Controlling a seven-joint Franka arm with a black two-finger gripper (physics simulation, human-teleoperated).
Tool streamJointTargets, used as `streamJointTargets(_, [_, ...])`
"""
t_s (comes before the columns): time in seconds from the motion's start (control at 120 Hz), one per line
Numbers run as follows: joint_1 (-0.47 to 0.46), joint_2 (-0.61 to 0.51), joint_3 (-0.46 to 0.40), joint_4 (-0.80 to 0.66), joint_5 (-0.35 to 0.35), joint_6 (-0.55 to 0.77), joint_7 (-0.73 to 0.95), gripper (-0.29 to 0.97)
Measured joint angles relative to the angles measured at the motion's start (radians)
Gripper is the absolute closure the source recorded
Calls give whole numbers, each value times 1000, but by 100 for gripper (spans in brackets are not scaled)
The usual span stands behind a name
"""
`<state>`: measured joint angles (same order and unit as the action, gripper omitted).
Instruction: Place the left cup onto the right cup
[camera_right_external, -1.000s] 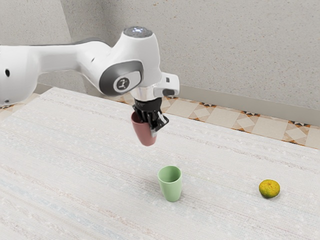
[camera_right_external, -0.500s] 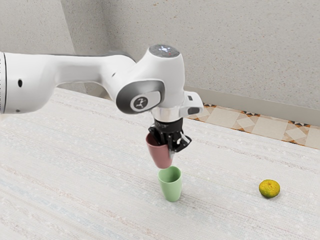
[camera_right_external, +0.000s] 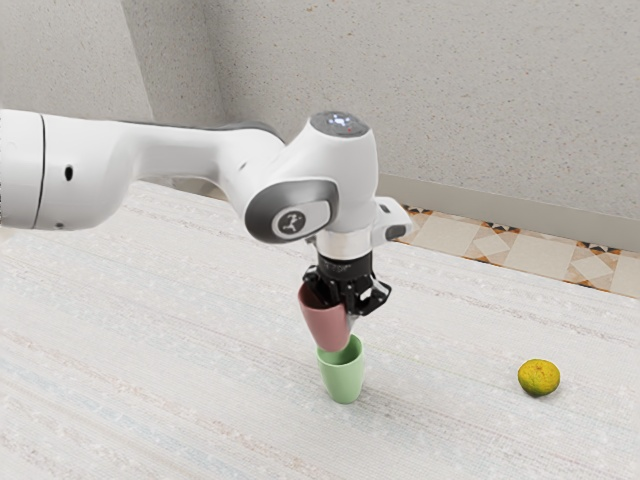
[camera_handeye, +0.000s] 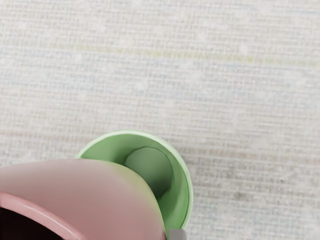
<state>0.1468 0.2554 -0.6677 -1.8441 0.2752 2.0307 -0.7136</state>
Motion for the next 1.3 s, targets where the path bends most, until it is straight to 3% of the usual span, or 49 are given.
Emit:
streamJointTargets(0.425, [-2,75,2,0,18,58,-90,79])
streamJointTargets(0.7, [-2,84,6,0,15,77,-115,26])
streamJointTargets(0.842, [-2,41,7,48,15,43,-123,13])
streamJointTargets(1.025, [-2,-45,10,75,14,-38,-129,6])
streamJointTargets(1.192, [-1,-107,110,105,1,-103,-98,3])
streamJointTargets(1.3, [-3,-142,246,116,-36,-146,-52,2])
